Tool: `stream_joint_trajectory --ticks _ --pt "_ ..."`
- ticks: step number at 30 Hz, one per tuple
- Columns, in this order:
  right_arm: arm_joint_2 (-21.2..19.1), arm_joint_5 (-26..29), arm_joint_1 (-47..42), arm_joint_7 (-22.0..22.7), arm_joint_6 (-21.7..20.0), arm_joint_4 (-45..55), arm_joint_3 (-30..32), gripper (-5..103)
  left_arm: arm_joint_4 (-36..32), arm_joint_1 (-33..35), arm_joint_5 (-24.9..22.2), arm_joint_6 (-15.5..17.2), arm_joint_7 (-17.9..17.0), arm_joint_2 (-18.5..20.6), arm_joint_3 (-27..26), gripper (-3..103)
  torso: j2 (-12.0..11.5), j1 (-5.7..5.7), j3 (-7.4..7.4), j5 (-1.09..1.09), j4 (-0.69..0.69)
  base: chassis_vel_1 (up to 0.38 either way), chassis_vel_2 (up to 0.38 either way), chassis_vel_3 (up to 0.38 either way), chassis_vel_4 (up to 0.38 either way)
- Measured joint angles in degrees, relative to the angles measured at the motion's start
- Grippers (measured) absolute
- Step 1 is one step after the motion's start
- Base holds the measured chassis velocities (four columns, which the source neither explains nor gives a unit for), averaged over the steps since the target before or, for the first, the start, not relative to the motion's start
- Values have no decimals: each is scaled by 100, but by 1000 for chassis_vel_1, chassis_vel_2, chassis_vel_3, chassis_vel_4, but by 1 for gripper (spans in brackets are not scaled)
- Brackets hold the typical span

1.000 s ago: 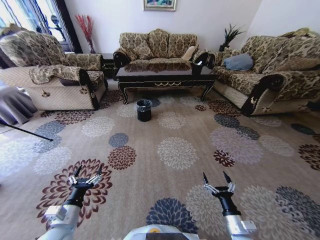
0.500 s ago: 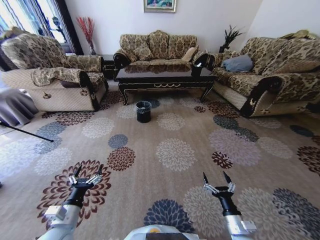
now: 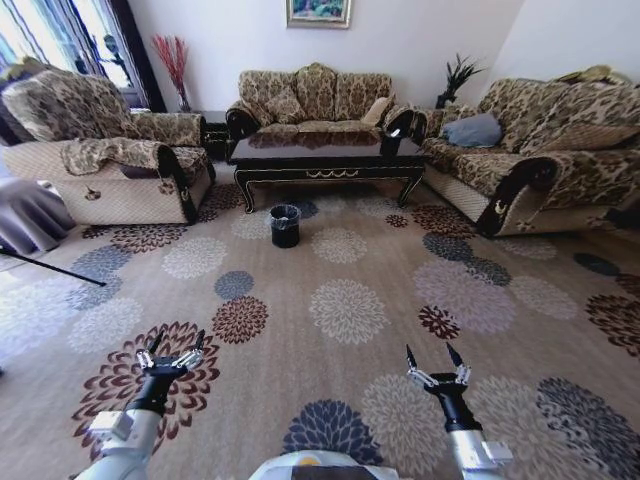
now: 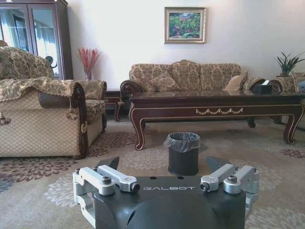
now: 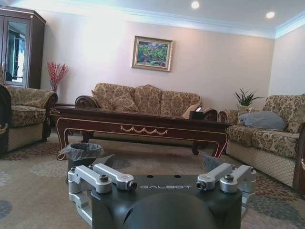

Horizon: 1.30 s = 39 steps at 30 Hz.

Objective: Move to the front of the table and pick up the trash from the floor, then place it into the trash bin.

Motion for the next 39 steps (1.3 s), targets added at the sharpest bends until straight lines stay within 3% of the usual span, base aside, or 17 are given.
stream_joint_trajectory --ticks 39 --pt "0 0 0 0 0 0 0 100 0 0 0 0 -1 0 -1 100 935 350 587 -2 0 4 -5 -4 4"
